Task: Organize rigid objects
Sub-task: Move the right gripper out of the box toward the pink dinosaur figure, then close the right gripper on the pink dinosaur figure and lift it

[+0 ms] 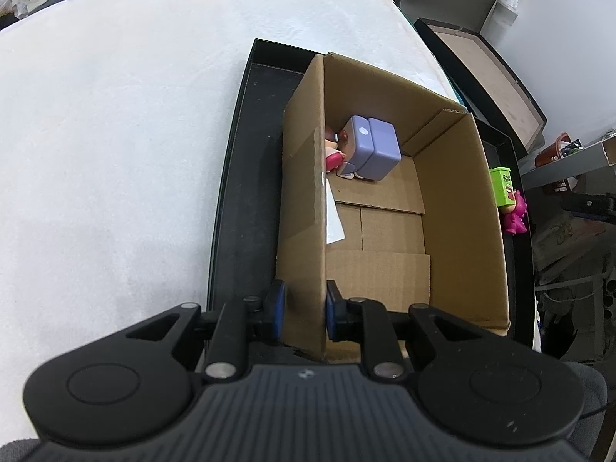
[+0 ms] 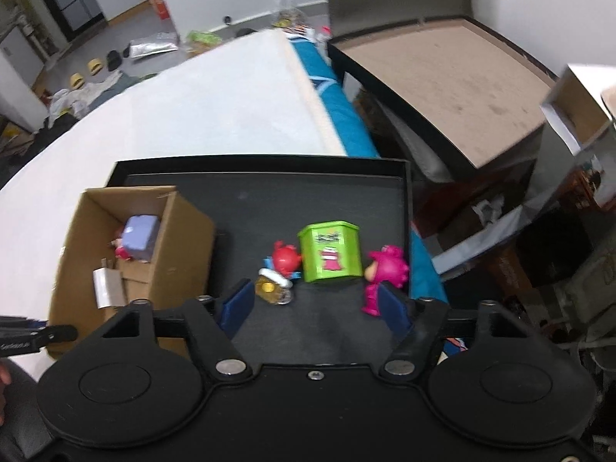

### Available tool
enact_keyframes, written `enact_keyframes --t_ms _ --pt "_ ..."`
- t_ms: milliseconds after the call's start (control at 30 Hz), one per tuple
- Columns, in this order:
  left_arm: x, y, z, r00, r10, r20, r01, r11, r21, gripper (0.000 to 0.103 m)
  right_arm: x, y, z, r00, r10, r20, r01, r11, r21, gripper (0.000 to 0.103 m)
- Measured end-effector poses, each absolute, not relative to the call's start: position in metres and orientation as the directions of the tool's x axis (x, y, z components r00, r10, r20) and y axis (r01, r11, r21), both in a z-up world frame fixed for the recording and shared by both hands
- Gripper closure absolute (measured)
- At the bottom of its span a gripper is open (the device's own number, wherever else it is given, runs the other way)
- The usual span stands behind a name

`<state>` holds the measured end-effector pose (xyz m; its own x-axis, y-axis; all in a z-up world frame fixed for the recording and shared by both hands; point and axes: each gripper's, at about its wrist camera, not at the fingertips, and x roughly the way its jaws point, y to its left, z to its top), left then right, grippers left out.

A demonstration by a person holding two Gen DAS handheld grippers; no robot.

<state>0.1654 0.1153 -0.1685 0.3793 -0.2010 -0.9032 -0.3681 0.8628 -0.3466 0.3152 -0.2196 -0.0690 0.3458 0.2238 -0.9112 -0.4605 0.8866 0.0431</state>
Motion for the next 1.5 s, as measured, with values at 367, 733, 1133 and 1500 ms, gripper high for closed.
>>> enact_keyframes --t_ms 367,733,1133,1500 --pt "0.167 0.116 -0.171 0.374 -0.203 -0.905 -0.371 0.861 -0.347 0.083 0.341 -0.239 -0.105 0.311 0.155 -0.938 -0.383 0.924 0.025 0.062" --pt "0.168 0.116 -0.172 0.371 -0.205 -0.906 -0.375 0.859 -0.348 0.083 0.354 -0.237 -0.126 0.278 0.129 -0.952 -0.372 0.928 0.017 0.062" --pt "0.169 0.116 -0.173 0.369 -0.204 -0.907 -0.376 0.859 -0.347 0.083 0.366 -0.236 -0.146 0.244 0.103 -0.964 -0.355 0.935 0.01 0.062" --pt "0.169 0.117 -0.174 0.368 -0.204 -0.907 -0.375 0.86 -0.346 0.083 0.369 -0.227 -0.158 0.244 0.054 -0.968 -0.386 0.921 -0.046 0.063"
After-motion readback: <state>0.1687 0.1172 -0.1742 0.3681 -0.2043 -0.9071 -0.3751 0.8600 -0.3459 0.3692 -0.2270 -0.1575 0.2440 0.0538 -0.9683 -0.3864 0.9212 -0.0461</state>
